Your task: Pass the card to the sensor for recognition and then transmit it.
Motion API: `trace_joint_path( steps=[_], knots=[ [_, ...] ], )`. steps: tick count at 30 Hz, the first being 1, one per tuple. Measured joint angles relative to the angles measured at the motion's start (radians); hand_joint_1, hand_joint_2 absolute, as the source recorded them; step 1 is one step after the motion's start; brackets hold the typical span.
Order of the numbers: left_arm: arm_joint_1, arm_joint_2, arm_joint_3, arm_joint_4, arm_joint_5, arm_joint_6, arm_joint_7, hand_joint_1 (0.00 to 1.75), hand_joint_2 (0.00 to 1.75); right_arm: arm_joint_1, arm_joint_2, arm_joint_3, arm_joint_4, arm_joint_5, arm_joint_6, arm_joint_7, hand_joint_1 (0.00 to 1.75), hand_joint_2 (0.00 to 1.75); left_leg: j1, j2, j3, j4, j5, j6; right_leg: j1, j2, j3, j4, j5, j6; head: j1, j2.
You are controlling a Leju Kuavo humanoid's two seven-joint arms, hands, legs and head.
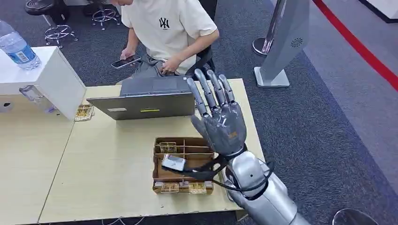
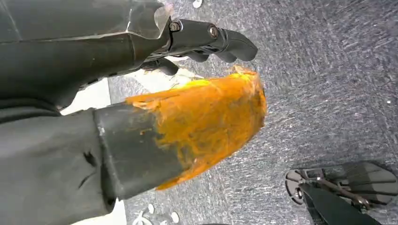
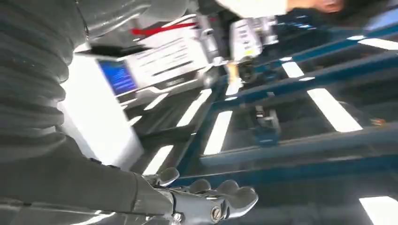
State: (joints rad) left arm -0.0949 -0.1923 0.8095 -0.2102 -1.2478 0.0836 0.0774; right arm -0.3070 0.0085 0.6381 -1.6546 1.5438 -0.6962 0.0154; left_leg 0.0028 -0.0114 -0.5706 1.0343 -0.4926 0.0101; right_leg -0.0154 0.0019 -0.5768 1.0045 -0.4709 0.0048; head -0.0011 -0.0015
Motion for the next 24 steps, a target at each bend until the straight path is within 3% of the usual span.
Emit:
trace_joint_path(
  steps=[1, 4, 7, 10, 15, 22, 23, 24],
  knots=[
    [0.002, 0.0, 0.004, 0.0, 0.005, 0.004, 0.0, 0.0, 0.0, 0.053, 0.025, -0.018, -0.038, -0.013, 0.0, -0.064, 0.0, 1.75, 0.0, 0.0, 0.0, 0.0, 0.0, 0.0, 0.0, 0.0, 0.0, 0.0, 0.0, 0.0, 0.0, 0.0],
    [0.006, -0.001, 0.014, 0.0, 0.008, 0.008, 0.0, 0.0, 0.0, 0.149, 0.075, -0.068, -0.103, -0.049, 0.0, -0.172, 0.0, 1.75, 0.0, 0.0, 0.0, 0.0, 0.0, 0.0, 0.0, 0.0, 0.0, 0.0, 0.0, 0.0, 0.0, 0.0],
    [0.008, -0.001, 0.024, 0.0, 0.008, 0.011, 0.0, 0.0, 0.0, 0.243, 0.136, -0.139, -0.139, -0.109, 0.001, -0.348, 0.0, 1.75, 0.0, 0.0, 0.0, 0.0, 0.0, 0.0, 0.0, 0.0, 0.0, 0.0, 0.0, 0.0, 0.0, 0.0],
    [0.007, -0.002, 0.033, 0.0, 0.008, 0.011, 0.0, 0.0, 0.0, 0.316, 0.187, -0.194, -0.147, -0.133, 0.001, -0.461, 0.0, 1.75, 0.0, 0.0, 0.0, 0.0, 0.0, 0.0, 0.0, 0.0, 0.0, 0.0, 0.0, 0.0, 0.0, 0.0],
    [0.008, -0.003, 0.041, 0.0, 0.008, 0.011, 0.0, 0.0, 0.0, 0.367, 0.231, -0.256, -0.15, -0.141, 0.001, -0.498, 0.0, 1.75, 0.0, 0.001, 0.0, 0.0, 0.0, 0.0, 0.0, 0.001, 0.001, 0.0, 0.0, 0.0, 0.0, 0.0],
    [0.008, -0.005, 0.045, 0.0, 0.008, 0.011, 0.0, 0.0, 0.0, 0.38, 0.238, -0.282, -0.151, -0.141, 0.001, -0.502, 0.0, 1.75, 0.0, 0.001, 0.001, 0.0, 0.0, 0.0, 0.0, 0.001, 0.001, 0.0, 0.0, 0.0, 0.0, 0.0],
    [0.008, -0.005, 0.045, 0.0, 0.008, 0.011, 0.0, 0.0, 0.0, 0.381, 0.239, -0.286, -0.151, -0.141, 0.001, -0.502, 0.03, 1.75, 0.0, 0.001, 0.001, 0.0, 0.0, 0.0, 0.0, 0.001, 0.0, 0.0, 0.0, 0.0, 0.0, 0.0],
    [0.008, -0.005, 0.045, 0.0, 0.008, 0.011, 0.0, 0.0, 0.0, 0.382, 0.239, -0.289, -0.151, -0.141, 0.001, -0.503, 0.47, 1.75, 0.0, 0.001, 0.001, 0.0, 0.0, 0.0, 0.0, 0.001, 0.0, 0.0, 0.0, 0.0, 0.0, 0.0]
  ],
)
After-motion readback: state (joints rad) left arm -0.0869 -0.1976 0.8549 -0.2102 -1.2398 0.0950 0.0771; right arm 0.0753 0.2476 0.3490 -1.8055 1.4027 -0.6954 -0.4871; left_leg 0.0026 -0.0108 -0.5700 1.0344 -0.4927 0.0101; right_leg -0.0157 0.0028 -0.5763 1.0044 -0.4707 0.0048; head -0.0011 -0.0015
